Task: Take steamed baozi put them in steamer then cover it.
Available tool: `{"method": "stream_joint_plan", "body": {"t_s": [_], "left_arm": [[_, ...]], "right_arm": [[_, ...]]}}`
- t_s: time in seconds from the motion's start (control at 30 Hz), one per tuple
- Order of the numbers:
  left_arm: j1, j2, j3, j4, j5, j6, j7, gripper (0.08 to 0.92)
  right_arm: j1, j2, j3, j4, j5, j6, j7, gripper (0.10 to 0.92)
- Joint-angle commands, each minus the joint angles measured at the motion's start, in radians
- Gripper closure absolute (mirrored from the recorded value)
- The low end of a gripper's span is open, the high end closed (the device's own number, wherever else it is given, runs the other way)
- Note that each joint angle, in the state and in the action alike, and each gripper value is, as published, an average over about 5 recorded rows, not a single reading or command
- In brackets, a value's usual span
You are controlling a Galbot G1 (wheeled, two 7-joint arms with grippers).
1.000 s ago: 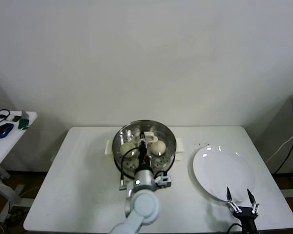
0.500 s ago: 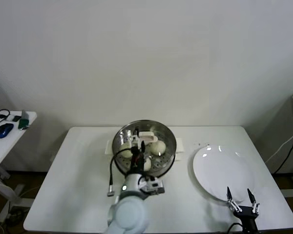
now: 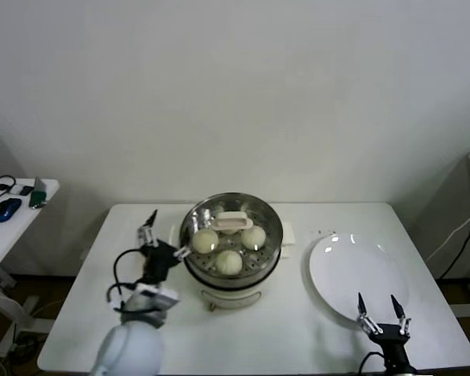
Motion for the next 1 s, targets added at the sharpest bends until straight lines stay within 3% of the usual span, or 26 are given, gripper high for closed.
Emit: {"method": "stream_joint_plan", "body": {"t_s": [0.03, 0.3, 0.5, 1.0], "left_arm": [[0.264, 0.028, -0.443, 0.074, -0.932, -0.528, -0.089, 0.177], [0.289, 0.016, -0.338, 0.317, -0.915, -0.737, -0.004, 0.177], [0.256, 0.004, -0.295, 0.455, -0.867, -0.804, 0.037, 0.177], [0.234, 0.003, -0.295, 0.489, -0.837, -0.799, 0.069, 0.177]], "right_arm": [[0.003, -0.002, -0.002, 0.02, -0.037, -0.012, -0.003, 0.203], [0.016, -0.015, -0.007, -0.036, -0.029, 0.012, -0.007, 0.203], [0.015, -0.027, -0.008, -0.052, -0.003, 0.023, -0.012, 0.203], [0.027, -0.037, -0.024, -0.066, 0.021, 0.03, -0.017, 0.203]]}}
